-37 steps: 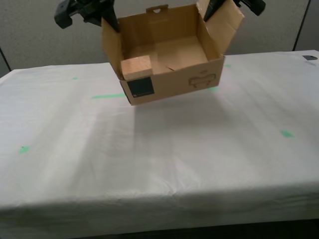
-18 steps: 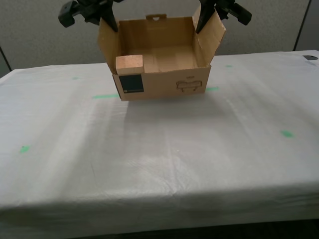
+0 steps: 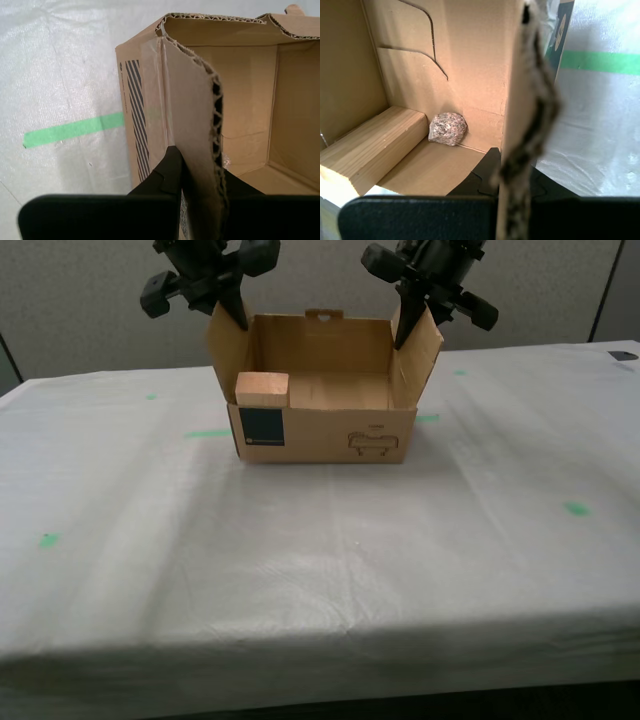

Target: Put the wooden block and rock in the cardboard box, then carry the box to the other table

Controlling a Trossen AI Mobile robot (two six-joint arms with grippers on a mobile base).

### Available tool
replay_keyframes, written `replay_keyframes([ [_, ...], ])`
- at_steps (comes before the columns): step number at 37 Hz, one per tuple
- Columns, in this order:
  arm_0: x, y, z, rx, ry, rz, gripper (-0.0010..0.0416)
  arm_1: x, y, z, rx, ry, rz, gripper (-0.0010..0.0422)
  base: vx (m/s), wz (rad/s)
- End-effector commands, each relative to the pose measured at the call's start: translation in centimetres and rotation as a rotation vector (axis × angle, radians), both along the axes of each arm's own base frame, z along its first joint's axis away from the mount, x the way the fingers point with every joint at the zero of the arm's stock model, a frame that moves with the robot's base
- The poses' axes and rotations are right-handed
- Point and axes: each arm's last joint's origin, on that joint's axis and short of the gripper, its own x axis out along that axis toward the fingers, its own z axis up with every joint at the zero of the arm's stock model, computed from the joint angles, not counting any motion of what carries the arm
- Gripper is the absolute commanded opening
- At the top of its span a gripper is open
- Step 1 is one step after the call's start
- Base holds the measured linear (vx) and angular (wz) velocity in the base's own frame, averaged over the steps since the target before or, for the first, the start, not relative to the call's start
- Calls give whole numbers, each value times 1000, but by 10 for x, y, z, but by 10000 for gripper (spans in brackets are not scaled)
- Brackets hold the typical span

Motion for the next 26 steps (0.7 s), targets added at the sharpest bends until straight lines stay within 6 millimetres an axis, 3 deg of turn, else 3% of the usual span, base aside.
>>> replay_keyframes([
  [1,1,0,0,11,5,-1,-1,3,-3,-5,-27,32,-24,0,0,0],
  [19,7,0,23,35,-82,13,0,2,-3,-6,-19,45,-26,2,0,0],
  [26,8,-1,28,-10,-119,9,4,2,-2,-6,-18,45,-29,41,0,0],
])
